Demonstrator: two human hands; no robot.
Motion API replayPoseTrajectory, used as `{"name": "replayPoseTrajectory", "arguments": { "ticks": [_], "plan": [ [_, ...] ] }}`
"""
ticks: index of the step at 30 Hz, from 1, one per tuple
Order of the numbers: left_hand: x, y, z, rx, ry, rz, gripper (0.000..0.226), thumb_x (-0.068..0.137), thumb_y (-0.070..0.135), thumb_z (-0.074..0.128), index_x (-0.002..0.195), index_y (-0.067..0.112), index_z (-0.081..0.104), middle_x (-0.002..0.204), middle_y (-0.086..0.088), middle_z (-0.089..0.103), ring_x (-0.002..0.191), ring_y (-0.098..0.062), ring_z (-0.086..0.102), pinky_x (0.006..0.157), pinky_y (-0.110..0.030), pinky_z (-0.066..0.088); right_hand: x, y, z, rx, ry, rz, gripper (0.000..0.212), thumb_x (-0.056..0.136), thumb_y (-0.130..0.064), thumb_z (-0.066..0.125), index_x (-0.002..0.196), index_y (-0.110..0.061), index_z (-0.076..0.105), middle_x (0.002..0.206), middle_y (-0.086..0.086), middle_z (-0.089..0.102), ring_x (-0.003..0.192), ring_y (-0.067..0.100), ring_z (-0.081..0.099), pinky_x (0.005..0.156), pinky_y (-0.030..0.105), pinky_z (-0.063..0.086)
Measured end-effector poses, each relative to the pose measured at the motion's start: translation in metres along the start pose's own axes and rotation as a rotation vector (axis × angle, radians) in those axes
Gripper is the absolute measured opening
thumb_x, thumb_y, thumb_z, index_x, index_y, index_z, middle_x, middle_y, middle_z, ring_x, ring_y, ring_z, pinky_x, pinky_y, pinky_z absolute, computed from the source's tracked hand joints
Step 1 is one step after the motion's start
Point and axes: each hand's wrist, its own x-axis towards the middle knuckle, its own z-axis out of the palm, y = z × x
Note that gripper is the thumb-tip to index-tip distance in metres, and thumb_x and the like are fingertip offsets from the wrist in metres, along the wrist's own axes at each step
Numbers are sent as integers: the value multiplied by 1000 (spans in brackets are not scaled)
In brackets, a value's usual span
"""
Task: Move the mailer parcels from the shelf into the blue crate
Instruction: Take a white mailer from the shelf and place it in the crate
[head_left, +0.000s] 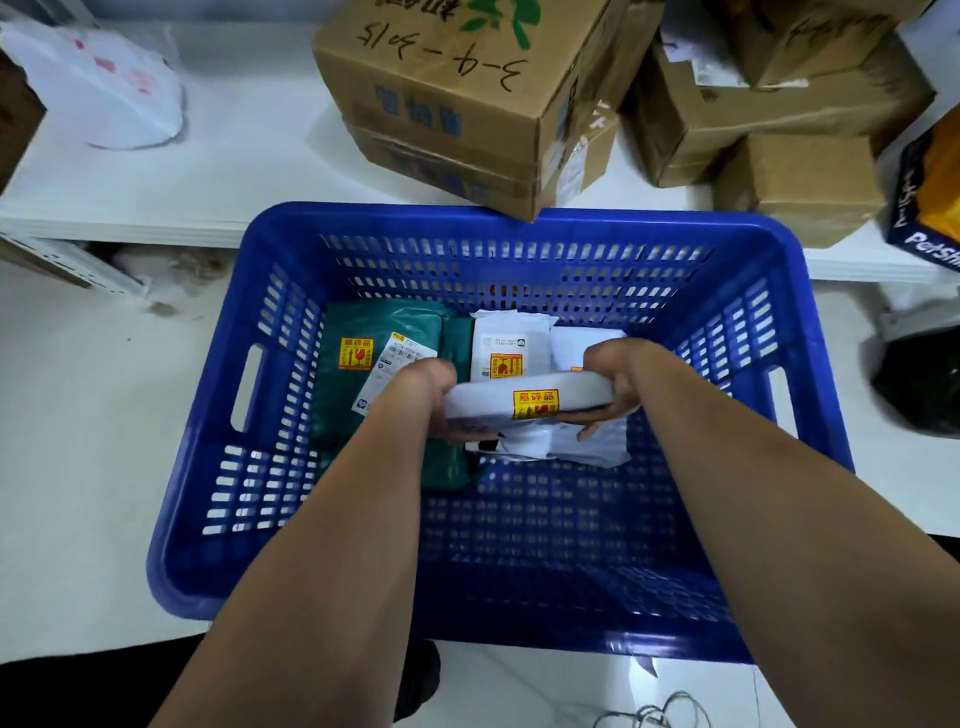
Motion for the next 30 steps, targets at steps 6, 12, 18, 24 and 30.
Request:
{"name": "replayPoseTrajectory", "arguments": {
  "ticks": [6,12,18,24,30],
  "plan": [
    [32,1,-5,87,-35,-50,34,97,20,50,128,7,53,111,-21,67,78,-43,69,48,-55,56,9,6,1,-40,3,-11,29,100,-26,50,98,4,48,125,33,53,96,42,67,50,59,49],
    [43,0,-10,130,-63,-50,35,93,25,61,124,10,58,106,-19,71,75,-40,70,49,-54,57,12,8,0,-110,-20,-34,33,99,-26,53,91,5,50,89,30,60,96,39,69,51,50,52],
    [36,-16,-17,384,-59,3,52,83,49,72,117,10,63,94,-11,74,71,-27,68,65,-37,59,18,24,-1,-287,64,-197,31,90,-29,69,93,-4,52,92,20,62,73,33,63,71,46,57],
    [13,-39,-7,491,32,345,97,75,73,60,144,7,43,147,-13,45,131,-32,46,105,-45,39,6,52,-15,-162,79,-457,53,77,-58,73,102,-11,64,114,12,69,83,26,67,73,36,55],
    [4,-42,-20,243,-50,739,76,78,50,74,139,17,44,137,0,57,118,-22,57,101,-44,47,-32,65,-21,23,-50,-717,36,86,-34,73,114,-15,58,104,-1,71,100,20,67,95,41,52]
  ]
}}
